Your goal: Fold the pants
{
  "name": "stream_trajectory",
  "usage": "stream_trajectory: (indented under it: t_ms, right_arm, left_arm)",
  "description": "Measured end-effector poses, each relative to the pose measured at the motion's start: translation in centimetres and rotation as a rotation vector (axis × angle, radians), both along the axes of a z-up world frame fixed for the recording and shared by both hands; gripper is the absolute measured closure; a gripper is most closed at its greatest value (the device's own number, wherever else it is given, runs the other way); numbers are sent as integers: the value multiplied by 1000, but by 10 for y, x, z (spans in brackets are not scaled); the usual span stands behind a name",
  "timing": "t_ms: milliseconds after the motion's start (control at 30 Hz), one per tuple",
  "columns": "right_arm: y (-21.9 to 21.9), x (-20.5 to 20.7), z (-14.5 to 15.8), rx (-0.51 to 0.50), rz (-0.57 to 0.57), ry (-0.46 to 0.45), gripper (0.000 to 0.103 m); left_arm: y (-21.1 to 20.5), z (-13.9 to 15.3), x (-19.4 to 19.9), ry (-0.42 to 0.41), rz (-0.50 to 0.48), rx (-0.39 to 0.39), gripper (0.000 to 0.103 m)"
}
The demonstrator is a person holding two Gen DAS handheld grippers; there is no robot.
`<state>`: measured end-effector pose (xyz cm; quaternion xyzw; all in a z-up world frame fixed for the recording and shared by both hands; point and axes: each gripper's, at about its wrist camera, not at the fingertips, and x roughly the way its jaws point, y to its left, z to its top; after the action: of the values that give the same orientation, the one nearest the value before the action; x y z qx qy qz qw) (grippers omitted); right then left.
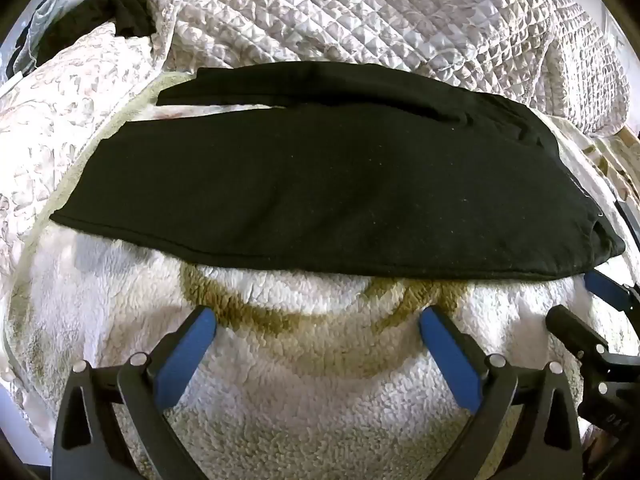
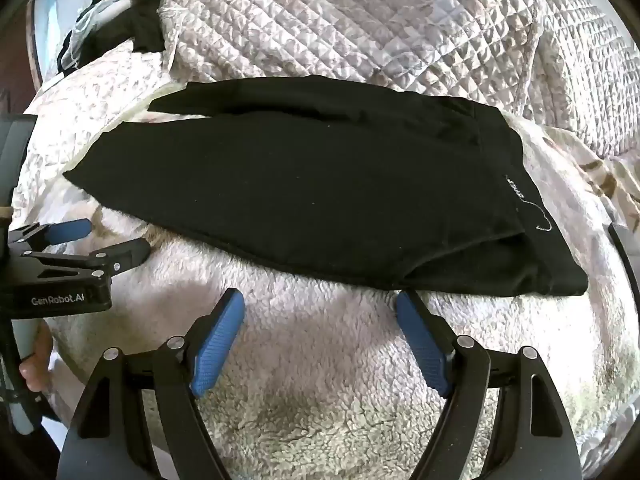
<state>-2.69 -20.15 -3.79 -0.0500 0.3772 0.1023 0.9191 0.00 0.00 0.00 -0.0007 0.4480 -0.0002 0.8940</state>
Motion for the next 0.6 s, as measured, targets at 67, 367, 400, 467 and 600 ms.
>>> stream_trajectory:
  t_ms: [67,367,400,467,600]
  right_arm:
    - [0,1,0,1,-2,12,25]
    - [-6,0,-1,-3,-16,10,25]
    - [-7,1,0,-2,-16,14,25]
    - [-4,0,-2,-2,-23,12,25]
    - [-2,1,-3,-9,-28,15,24]
  left_arm:
    - [0,0,0,-2,1,4,0]
    - [2,3,2,5,-10,-3,0]
    - [1,3,2,4,-13,-2,0]
    - [1,4,3,4,-15,-1,0]
    - [0,3,1,0,-19,-3,0]
